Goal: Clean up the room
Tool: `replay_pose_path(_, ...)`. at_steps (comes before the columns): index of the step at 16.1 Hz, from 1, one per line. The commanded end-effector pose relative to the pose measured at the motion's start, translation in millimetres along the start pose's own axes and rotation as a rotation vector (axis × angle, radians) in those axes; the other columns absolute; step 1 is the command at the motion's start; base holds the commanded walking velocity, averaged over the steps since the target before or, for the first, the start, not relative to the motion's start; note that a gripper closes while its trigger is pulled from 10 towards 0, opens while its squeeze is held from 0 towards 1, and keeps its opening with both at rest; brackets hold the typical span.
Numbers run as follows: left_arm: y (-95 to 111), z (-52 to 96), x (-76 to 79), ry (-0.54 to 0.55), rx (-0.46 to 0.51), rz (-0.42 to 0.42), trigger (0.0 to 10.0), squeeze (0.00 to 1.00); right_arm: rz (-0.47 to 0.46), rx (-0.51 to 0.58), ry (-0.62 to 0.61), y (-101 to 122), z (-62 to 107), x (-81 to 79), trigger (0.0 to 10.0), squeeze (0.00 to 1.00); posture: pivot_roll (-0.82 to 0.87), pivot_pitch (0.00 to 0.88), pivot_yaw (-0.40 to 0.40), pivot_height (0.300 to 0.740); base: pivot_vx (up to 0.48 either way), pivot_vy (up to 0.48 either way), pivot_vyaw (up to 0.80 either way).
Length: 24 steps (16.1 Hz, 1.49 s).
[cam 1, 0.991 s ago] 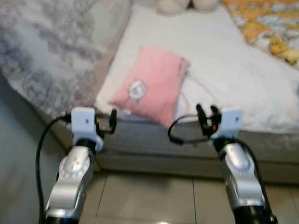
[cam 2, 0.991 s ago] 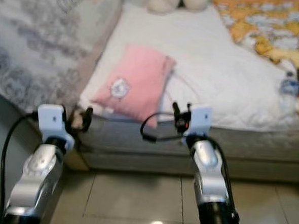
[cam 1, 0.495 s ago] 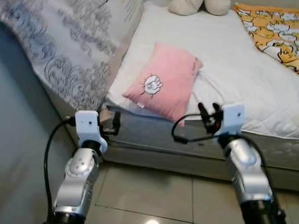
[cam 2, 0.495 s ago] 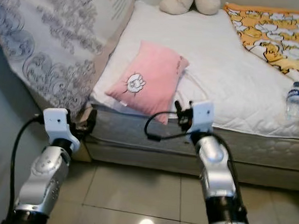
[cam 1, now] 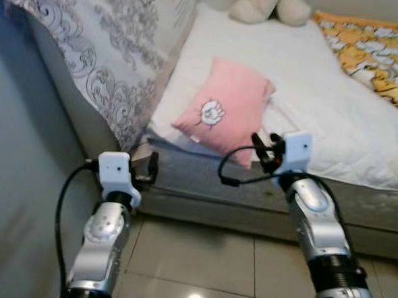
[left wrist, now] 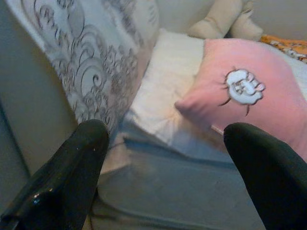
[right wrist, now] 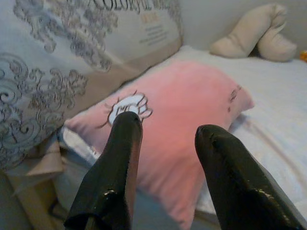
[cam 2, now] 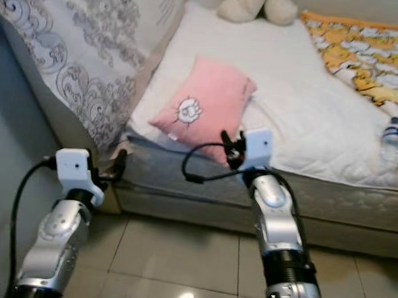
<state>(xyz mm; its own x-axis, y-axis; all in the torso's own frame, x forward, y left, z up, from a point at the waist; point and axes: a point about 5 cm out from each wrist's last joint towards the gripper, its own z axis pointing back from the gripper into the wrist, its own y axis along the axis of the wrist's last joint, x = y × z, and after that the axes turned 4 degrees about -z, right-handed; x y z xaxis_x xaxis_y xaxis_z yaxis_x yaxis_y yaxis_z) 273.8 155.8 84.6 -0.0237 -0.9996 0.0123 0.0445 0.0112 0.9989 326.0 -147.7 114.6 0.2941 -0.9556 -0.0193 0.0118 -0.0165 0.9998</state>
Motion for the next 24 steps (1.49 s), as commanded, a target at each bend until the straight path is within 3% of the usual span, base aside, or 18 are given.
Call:
replay_pose_path(1,6.2,-4.8,9.6,-0.042,0.028,0.013,10.0,0.00,0.006,0.007,-0.017,1.2,1.1,6.2,10.0,0.00,-0.15,0.000,0.024,0.740,0.000,-0.439,0.00)
replay_pose_path(5,9.7,-10.9,13.6,-0.069,0.050,0.015,10.0,0.00,0.003,0.019,-0.036,2.4,1.3,8.6,10.0,0.00,-0.17,0.000,0.048,0.740,0.073,-0.414,0.00)
replay_pose_path(8,15.5,-17.4,12.9,-0.080,0.066,-0.023,10.0,0.00,-0.007,0.029,-0.054,1.6,2.9,8.8,10.0,0.00,-0.18,0.000,0.063,0.740,0.000,0.000,0.00)
replay_pose_path(10,17.5,-15.0,4.8,-0.067,0.076,-0.021,10.0,0.00,0.001,0.064,-0.086,5.7,8.7,10.6,10.0,0.00,-0.19,0.000,0.079,0.740,0.000,0.000,0.00)
replay_pose_path(11,17.4,-5.1,-4.1,-0.058,0.080,-0.030,10.0,0.00,-0.001,0.073,-0.099,7.2,19.1,13.3,10.0,0.00,-0.19,0.000,0.079,0.740,0.000,0.000,0.00)
replay_pose_path(13,10.2,37.4,-21.5,-0.095,0.027,-0.081,10.0,0.00,0.032,-0.004,-0.099,-7.8,67.0,21.3,10.0,0.00,-0.19,0.000,0.089,0.740,0.000,0.000,0.00)
replay_pose_path(15,10.3,58.7,-20.3,-0.159,0.012,-0.086,10.0,0.00,0.035,-0.034,-0.128,-15.3,92.1,25.9,10.0,0.00,-0.20,0.000,0.101,0.740,0.000,0.000,0.00)
replay_pose_path(17,12.8,69.1,-16.1,-0.193,0.039,-0.087,10.0,0.00,0.032,0.005,-0.149,-12.1,100.9,24.0,10.0,0.00,-0.20,0.000,0.098,0.740,0.000,0.000,0.00)
replay_pose_path(20,19.1,59.6,-16.6,-0.137,0.065,-0.057,10.0,0.00,0.019,0.024,-0.116,-9.7,97.4,8.5,10.0,0.00,-0.18,0.000,0.093,0.740,0.240,0.000,0.00)
replay_pose_path(24,22.9,37.7,-23.2,-0.081,0.066,-0.013,10.0,0.00,-0.003,0.023,-0.175,-8.6,90.0,19.2,10.0,0.00,-0.18,0.000,0.093,0.740,0.480,0.000,0.00)
